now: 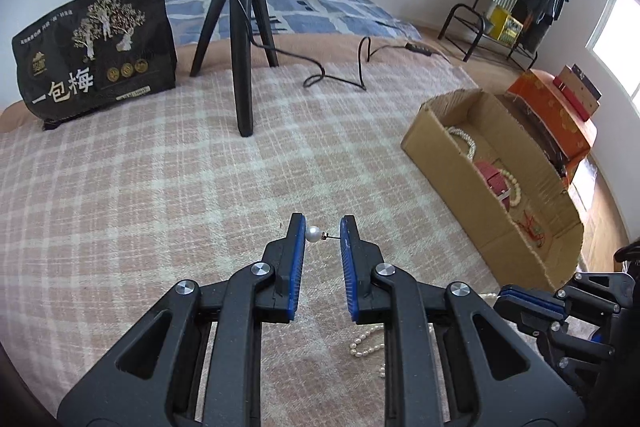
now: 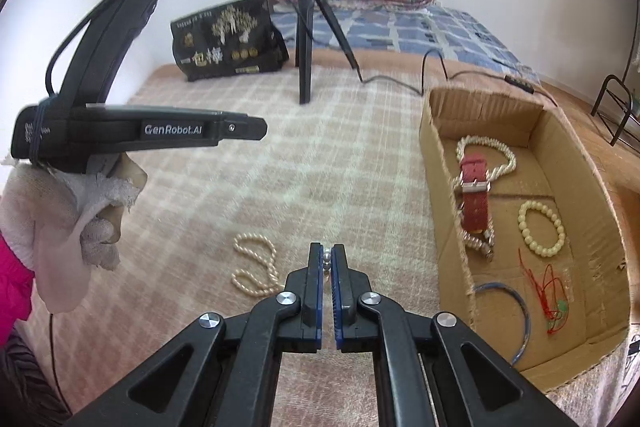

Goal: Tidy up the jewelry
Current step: 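Lift and carry the earring and pearl strand in both tools over the box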

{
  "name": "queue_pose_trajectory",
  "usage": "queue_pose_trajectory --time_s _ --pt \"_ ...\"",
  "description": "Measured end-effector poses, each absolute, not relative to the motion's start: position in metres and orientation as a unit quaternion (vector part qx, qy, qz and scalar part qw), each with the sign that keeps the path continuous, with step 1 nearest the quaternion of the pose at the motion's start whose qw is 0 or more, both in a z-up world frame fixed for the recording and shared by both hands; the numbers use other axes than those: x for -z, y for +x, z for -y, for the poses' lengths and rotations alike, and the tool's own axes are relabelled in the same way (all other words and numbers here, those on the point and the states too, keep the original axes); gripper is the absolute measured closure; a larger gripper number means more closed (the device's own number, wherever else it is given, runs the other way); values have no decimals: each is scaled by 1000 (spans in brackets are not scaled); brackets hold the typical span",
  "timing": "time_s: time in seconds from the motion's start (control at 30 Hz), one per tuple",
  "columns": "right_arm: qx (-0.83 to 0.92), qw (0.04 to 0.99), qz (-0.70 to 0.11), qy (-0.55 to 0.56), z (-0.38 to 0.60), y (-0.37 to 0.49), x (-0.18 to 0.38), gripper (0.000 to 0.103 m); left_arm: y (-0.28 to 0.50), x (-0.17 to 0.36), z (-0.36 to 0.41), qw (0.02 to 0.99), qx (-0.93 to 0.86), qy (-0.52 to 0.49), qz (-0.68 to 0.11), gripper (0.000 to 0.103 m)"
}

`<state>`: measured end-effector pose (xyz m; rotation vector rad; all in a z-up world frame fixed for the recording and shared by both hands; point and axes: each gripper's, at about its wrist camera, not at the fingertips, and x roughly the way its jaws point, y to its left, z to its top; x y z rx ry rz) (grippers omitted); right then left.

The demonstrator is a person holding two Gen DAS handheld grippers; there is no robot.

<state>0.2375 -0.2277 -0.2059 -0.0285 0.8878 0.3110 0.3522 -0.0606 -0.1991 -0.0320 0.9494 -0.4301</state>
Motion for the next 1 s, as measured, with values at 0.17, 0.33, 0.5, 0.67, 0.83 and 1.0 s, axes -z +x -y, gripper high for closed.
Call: queue_pose_trajectory --time_s 0.17,0.33,0.5,0.67,0.83,1.0 --pt "-160 905 -395 -1 229 230 176 102 345 185 60 873 210 -19 -441 87" --pt "-168 917 -361 14 233 222 146 102 337 170 64 878 216 -18 -428 87" --pt "-165 930 -327 29 246 216 116 102 327 155 72 880 228 -19 -416 87" --pt "-146 944 -291 58 271 211 87 102 319 138 85 883 243 -20 -400 87" --pt "-117 957 -252 85 303 208 59 102 310 122 104 884 262 -18 -386 87" --pt "-87 964 -226 108 333 213 43 102 301 116 131 879 286 -11 -381 87"
